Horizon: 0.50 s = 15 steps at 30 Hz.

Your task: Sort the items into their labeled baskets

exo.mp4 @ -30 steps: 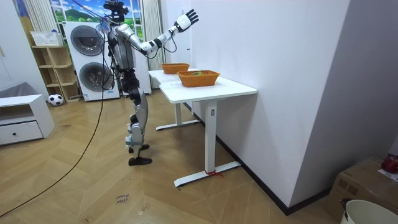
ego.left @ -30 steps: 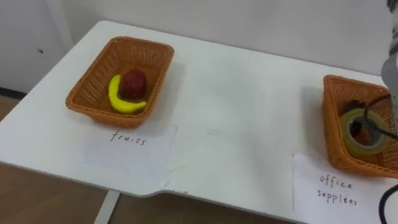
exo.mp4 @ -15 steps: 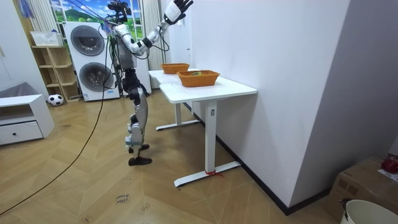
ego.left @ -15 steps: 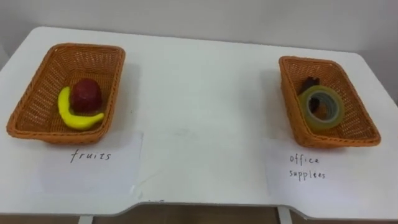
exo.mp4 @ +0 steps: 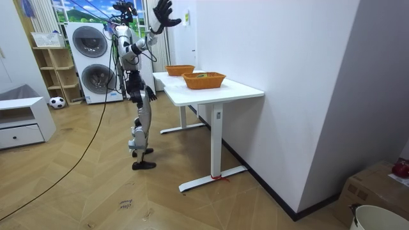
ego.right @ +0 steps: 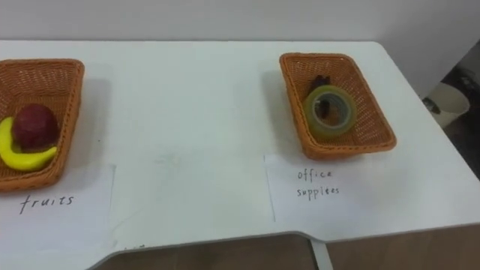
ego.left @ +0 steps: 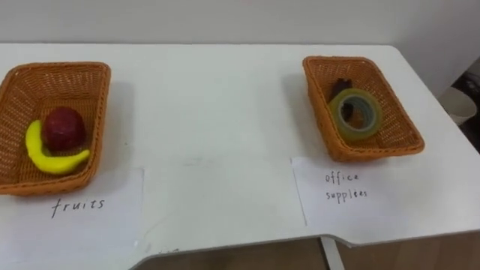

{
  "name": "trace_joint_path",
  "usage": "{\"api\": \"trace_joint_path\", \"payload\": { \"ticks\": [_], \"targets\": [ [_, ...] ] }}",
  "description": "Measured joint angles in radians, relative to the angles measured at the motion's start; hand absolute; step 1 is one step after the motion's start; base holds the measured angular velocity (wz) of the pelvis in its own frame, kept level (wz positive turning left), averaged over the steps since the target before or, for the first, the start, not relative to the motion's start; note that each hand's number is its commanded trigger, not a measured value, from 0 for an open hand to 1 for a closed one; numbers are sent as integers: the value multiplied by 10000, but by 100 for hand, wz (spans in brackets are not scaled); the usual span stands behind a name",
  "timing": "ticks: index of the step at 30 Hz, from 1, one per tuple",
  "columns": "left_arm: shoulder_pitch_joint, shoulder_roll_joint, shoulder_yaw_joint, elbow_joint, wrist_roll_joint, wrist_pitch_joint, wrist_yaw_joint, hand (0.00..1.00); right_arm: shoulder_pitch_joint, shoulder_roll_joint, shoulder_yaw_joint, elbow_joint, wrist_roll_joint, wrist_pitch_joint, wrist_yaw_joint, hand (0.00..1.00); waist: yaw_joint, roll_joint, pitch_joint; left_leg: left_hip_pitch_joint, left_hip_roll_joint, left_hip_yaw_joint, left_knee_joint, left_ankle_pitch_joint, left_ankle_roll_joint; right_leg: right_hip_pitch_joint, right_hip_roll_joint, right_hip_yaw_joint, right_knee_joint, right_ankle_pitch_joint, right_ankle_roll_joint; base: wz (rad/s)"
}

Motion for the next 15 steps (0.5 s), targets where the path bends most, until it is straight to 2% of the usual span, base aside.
{"api": "trace_joint_path", "payload": {
  "ticks": [2,6,15],
  "targets": [
    [-12,-4,-81,-27,3,0,1,0,531,198,1,272,36,-124,-239,0,-17,-26,10,-22,-2,-8,19,-34,-27,24,25,-75,-6,1,-2,-4],
    [-58,-16,-192,-197,-70,9,26,0,918,450,-28,980,948,-141,-415,0,-94,-16,5,-85,-7,22,31,-34,-27,-33,23,-60,-23,0,-2,0],
    [-32,-57,-512,-378,-85,187,104,0,1535,1903,15,3088,1719,-134,-578,0,-203,234,-78,-175,-16,-45,-20,-34,-27,-122,34,-37,-9,1,-3,0]
  ]
}}
